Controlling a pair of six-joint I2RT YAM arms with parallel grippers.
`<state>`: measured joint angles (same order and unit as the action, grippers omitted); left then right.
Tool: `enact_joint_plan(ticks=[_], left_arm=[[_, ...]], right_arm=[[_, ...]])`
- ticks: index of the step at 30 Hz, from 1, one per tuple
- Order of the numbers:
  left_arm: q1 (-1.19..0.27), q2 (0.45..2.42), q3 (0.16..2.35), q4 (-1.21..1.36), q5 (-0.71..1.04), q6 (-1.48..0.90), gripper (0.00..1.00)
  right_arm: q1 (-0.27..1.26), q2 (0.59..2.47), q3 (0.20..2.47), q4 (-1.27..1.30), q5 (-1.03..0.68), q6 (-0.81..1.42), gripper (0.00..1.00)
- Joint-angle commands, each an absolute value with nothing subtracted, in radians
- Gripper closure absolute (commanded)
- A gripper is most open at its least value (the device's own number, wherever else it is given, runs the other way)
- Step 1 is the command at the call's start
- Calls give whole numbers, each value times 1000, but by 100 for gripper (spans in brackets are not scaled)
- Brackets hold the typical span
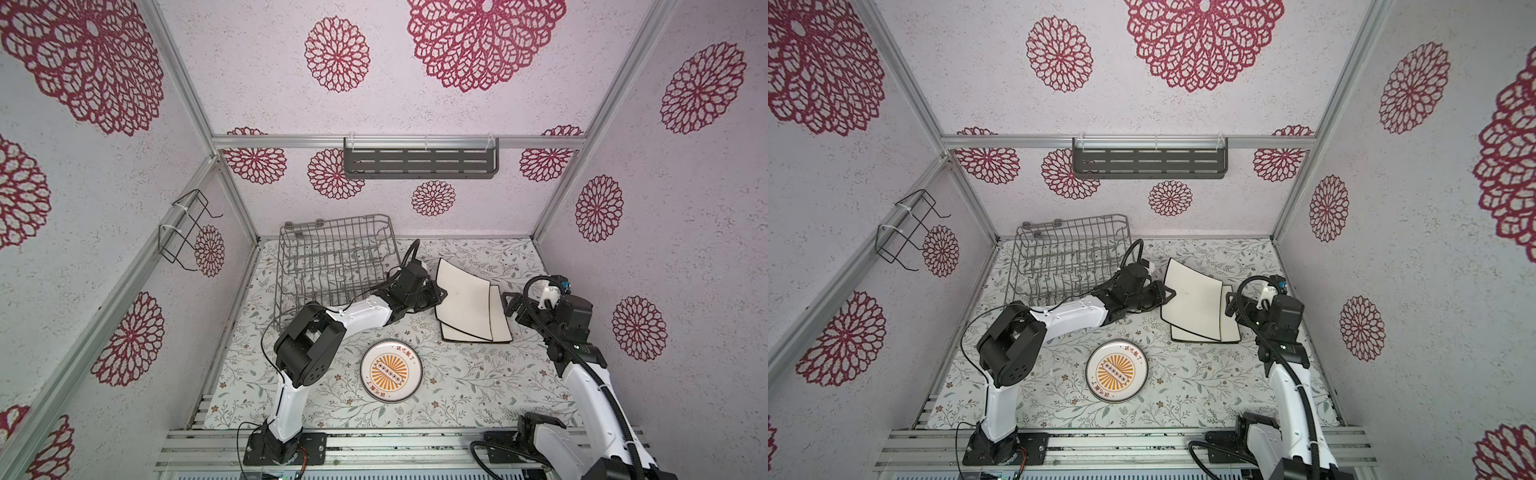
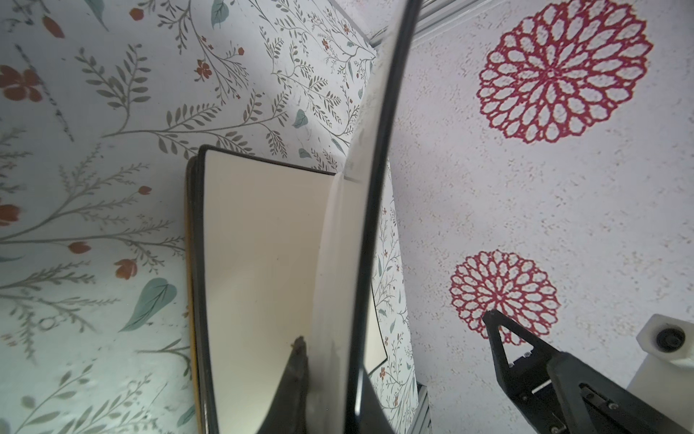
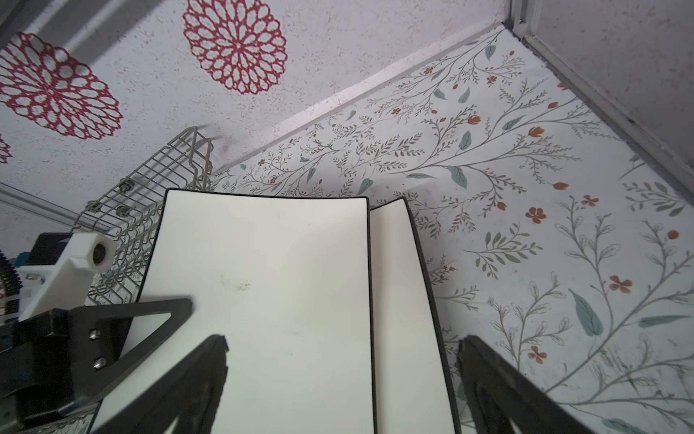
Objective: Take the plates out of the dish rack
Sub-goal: 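Lower the cream plate onto the stack while the right gripper steadies it, then press the cream plate flat onto the stack with both grippers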
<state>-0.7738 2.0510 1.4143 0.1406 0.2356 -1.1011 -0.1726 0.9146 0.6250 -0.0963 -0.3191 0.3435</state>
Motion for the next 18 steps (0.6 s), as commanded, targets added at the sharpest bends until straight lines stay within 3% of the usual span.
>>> enact_joint_plan(ticks=[1,9,18], left_arm=[[-785,2038,1474,323,270,-1142,100],[-785,2070,1476,302,273,-1160,100],[-787,2089,1480,220,279,-1160,83]], right_arm=[[-186,927,627,-54,-339,363,1],[-194,1013,641,-42,-336,372,1],[-195,1145,692,-43,-324,374,1]])
